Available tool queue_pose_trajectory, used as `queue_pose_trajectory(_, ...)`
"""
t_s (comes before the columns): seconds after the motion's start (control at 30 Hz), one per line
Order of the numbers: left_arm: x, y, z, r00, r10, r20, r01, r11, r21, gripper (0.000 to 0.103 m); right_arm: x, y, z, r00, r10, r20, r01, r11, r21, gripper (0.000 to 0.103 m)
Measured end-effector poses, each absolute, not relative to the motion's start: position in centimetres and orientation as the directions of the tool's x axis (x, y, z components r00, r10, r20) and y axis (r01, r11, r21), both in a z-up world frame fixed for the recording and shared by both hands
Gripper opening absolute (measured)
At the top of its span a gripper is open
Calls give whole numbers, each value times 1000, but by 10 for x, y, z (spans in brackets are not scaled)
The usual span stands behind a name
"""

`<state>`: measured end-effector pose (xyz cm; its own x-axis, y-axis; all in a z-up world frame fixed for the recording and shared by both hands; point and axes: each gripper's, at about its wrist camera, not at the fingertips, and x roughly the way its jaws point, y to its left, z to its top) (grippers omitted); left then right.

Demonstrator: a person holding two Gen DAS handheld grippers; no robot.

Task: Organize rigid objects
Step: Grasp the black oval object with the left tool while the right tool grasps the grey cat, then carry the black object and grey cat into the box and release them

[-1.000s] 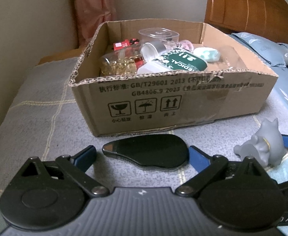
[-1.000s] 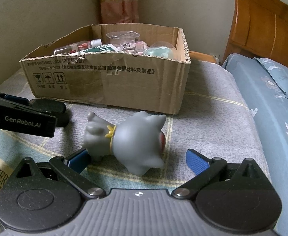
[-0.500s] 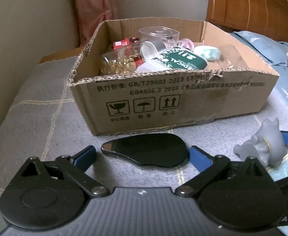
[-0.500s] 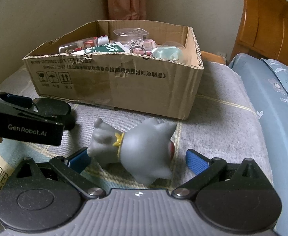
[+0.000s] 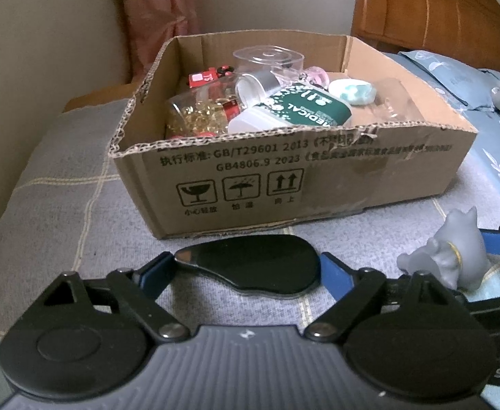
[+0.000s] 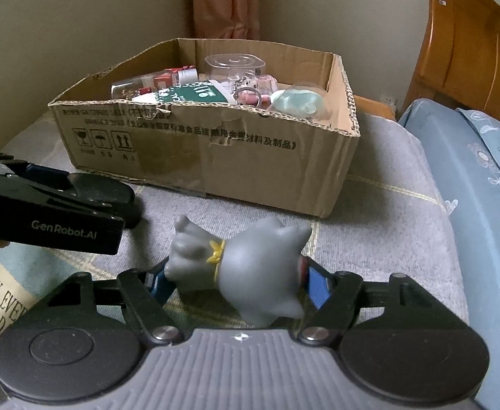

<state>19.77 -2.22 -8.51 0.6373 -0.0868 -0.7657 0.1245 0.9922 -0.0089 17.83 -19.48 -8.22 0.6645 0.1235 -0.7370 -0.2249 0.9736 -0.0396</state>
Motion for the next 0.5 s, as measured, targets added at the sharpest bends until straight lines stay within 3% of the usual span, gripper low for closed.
queue_pose_trajectory(0.5,177,-17,-65,618,-159,-770,272,962,20,89,150,-199,-60,673,152,-724,-287,956,-67,78)
